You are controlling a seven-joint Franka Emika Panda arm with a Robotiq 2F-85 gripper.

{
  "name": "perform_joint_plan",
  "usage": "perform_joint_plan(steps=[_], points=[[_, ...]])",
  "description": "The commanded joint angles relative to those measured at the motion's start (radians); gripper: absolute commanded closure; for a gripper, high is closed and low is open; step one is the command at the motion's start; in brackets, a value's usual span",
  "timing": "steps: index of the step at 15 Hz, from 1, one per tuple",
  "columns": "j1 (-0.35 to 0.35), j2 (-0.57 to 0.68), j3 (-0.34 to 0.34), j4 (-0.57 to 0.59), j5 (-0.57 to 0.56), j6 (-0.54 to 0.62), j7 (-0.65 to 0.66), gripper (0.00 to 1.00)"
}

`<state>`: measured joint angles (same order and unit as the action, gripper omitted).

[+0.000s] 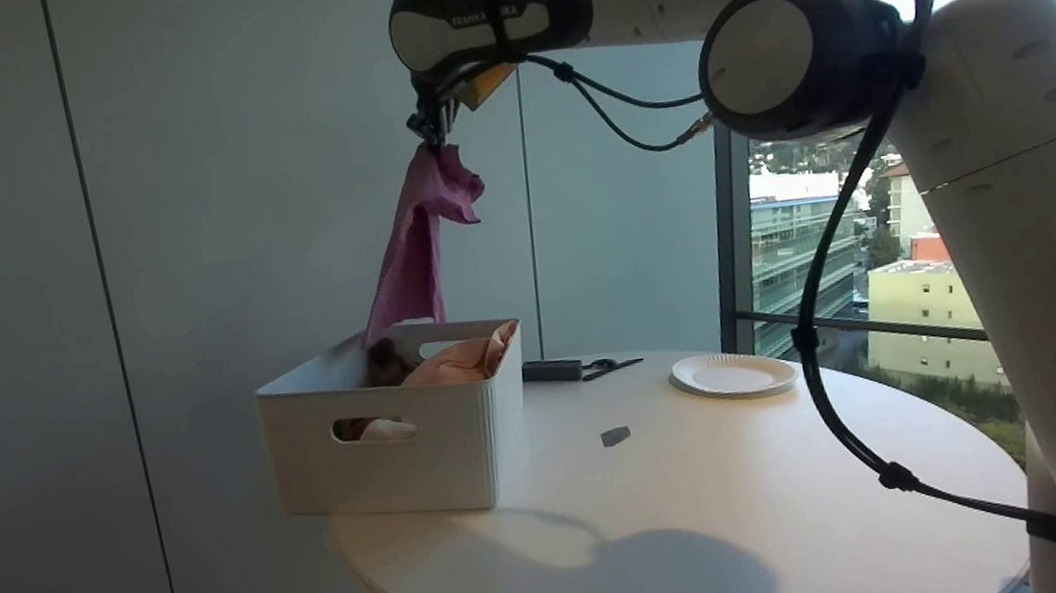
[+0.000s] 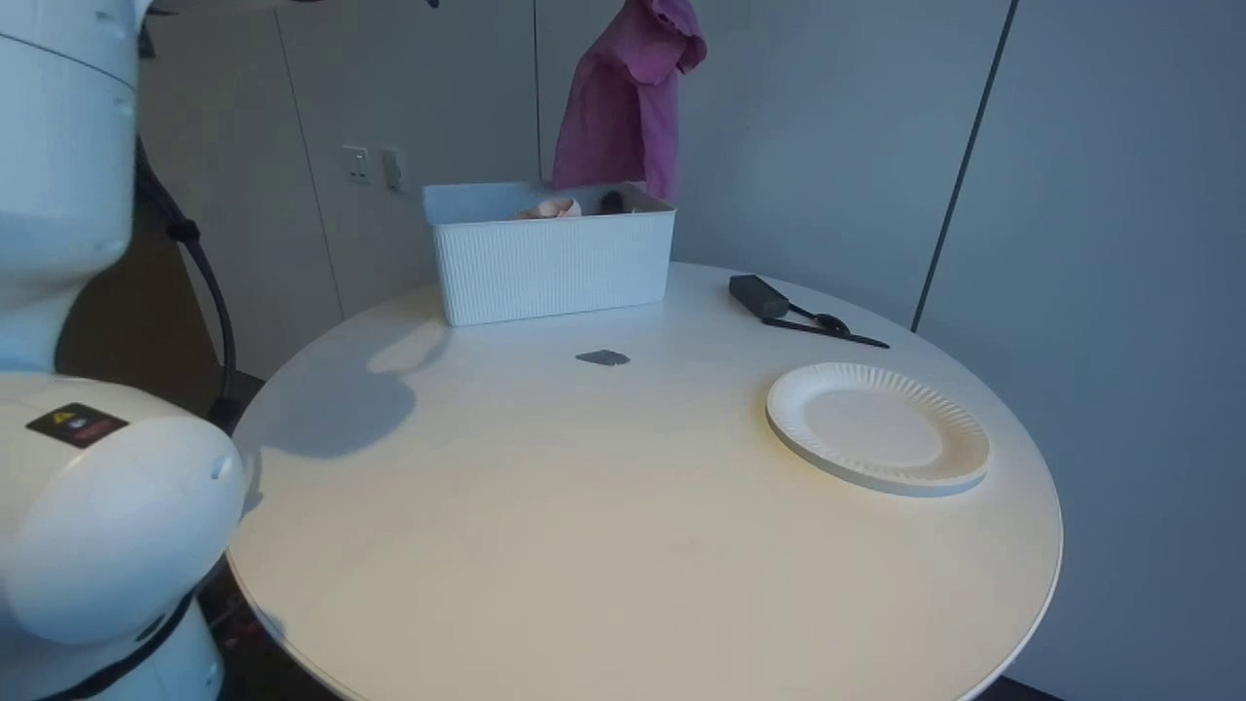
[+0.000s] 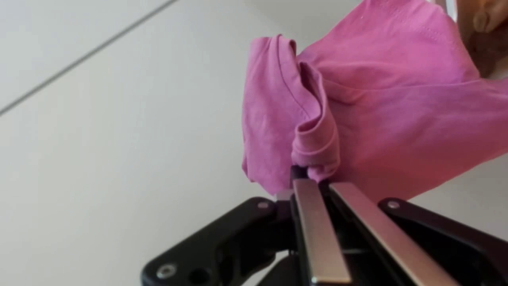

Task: Remove some clothes from the white basket and put them on the table

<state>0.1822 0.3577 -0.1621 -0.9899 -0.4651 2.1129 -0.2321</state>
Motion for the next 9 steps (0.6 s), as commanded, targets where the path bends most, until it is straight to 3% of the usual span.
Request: perform_joint_plan(steps=[1, 9], points=[[0.087, -0.186, -0.061, -0.245, -0.228, -0.09, 0.171, 0.96], [0.192, -0.487, 0.004, -0.645, -0.612, -0.665, 0.385, 0.96]])
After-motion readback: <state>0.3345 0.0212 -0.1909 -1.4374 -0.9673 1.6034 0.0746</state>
